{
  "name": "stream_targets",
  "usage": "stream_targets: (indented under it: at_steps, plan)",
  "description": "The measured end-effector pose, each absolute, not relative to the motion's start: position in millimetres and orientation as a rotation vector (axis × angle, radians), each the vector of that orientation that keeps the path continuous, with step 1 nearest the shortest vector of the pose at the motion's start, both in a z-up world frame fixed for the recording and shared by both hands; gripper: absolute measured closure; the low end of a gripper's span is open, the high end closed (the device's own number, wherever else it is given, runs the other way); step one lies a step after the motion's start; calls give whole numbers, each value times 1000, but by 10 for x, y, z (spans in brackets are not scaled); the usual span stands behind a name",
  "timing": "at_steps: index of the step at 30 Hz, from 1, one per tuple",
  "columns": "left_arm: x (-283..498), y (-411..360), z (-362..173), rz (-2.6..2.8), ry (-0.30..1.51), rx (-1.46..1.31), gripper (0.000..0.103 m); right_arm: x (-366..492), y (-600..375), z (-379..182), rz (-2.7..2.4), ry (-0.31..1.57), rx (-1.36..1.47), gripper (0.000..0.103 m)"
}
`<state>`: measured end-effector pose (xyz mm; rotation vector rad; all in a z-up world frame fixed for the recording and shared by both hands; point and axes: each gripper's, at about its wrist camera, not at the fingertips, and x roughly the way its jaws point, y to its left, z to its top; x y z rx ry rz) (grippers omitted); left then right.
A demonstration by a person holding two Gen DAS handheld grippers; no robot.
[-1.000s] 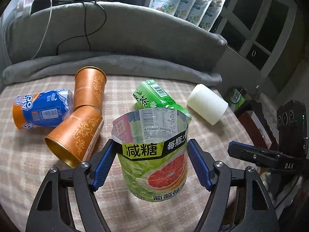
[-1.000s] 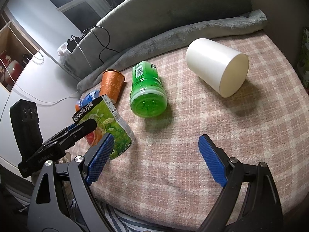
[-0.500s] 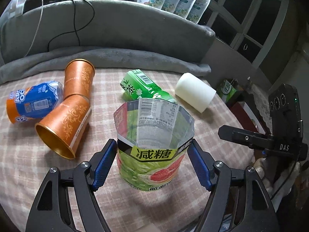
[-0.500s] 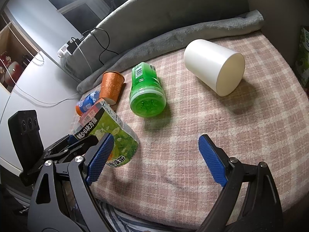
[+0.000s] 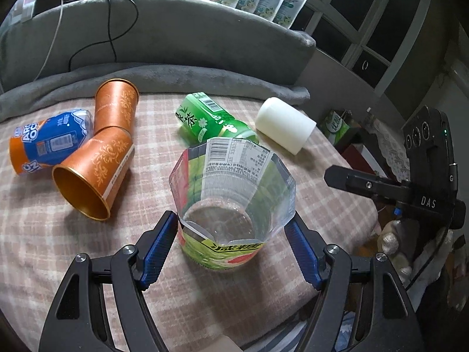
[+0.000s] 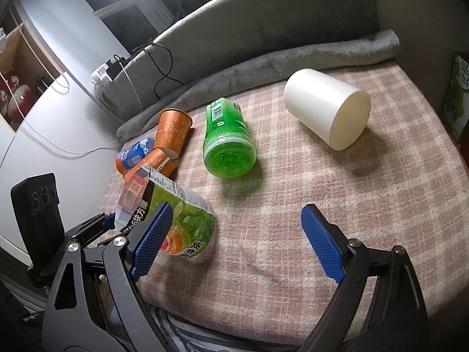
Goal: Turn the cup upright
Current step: 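Open the left gripper and pull it back from the cup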
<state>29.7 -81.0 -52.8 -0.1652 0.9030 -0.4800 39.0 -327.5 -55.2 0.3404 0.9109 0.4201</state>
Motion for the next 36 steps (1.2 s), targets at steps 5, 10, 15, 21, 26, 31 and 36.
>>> stream_targets:
  at_steps: [5, 10, 15, 21, 26, 31, 36]
  plan:
    - [190, -784, -485, -487, 888, -159, 27, 311, -3244, -456, 390, 858, 284, 11]
    - [51, -720, -410, -484, 854, -156, 27, 197, -3189, -367, 349, 798, 207, 11]
    - [-73, -617, -281, -428, 782, -134, 27, 102, -3156, -316, 307, 745, 150, 11]
    - [-273, -462, -74, -272, 591, -80, 22, -4, -3121, -272, 238, 680, 96, 10]
    - [-365, -313, 37, -163, 481, -75, 22, -79, -3061, -210, 174, 611, 41, 6]
    - [-391, -151, 72, -89, 444, -97, 22, -125, -2998, -156, 127, 555, 3, 4]
    - [-419, -53, 114, -47, 424, -114, 22, -165, -2959, -120, 96, 507, -3, 0]
